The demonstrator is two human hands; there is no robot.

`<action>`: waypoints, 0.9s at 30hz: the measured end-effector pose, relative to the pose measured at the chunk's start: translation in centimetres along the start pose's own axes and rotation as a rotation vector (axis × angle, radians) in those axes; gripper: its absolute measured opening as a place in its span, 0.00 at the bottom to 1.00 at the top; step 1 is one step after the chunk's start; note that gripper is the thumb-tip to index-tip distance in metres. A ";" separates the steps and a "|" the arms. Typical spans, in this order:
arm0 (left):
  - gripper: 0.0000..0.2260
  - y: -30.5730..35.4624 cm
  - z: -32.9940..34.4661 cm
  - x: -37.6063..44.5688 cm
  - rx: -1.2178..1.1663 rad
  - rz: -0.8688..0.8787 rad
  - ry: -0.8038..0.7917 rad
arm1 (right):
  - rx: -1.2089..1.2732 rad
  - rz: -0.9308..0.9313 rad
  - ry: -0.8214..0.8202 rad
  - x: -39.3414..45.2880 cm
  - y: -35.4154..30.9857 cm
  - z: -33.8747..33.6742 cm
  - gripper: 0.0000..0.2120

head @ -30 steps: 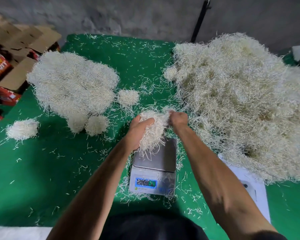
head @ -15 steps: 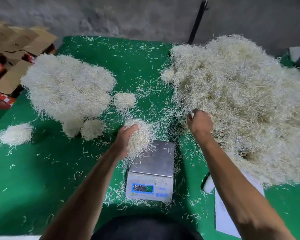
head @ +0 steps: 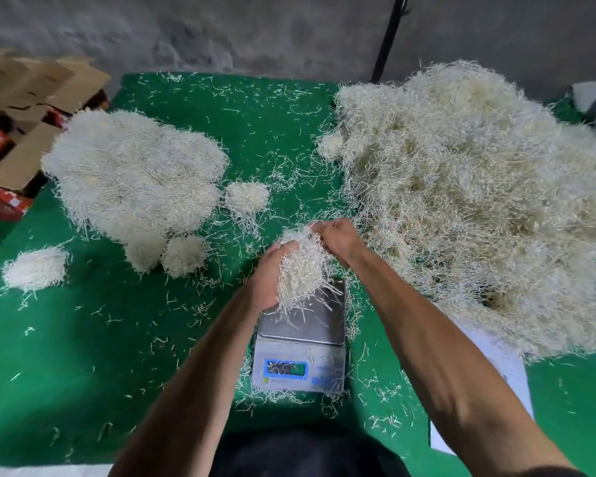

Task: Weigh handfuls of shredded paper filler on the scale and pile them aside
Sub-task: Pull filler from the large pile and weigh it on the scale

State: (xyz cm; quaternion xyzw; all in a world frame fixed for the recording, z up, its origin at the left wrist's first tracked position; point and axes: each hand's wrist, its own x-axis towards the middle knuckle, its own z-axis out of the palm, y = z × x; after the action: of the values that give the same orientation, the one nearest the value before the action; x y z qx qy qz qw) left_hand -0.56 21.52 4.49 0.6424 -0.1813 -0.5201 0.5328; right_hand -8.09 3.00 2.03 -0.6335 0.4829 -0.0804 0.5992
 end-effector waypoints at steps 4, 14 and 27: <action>0.26 -0.1 -0.7 0.2 0.124 0.063 0.067 | 0.201 0.154 0.251 2.5 -0.6 -3.4 0.08; 0.15 -3.7 -3.6 1.5 0.040 0.017 0.164 | -0.615 -0.083 0.166 1.4 2.1 -4.1 0.27; 0.28 -0.1 -1.0 5.1 -0.209 -0.080 0.120 | -0.101 -0.022 -0.098 0.7 -0.3 2.3 0.17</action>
State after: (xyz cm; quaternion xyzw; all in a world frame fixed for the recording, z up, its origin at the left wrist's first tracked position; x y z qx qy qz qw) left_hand 2.31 18.02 1.85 0.6201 -0.0681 -0.5174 0.5857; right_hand -6.05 4.02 1.33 -0.6713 0.4497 -0.0314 0.5883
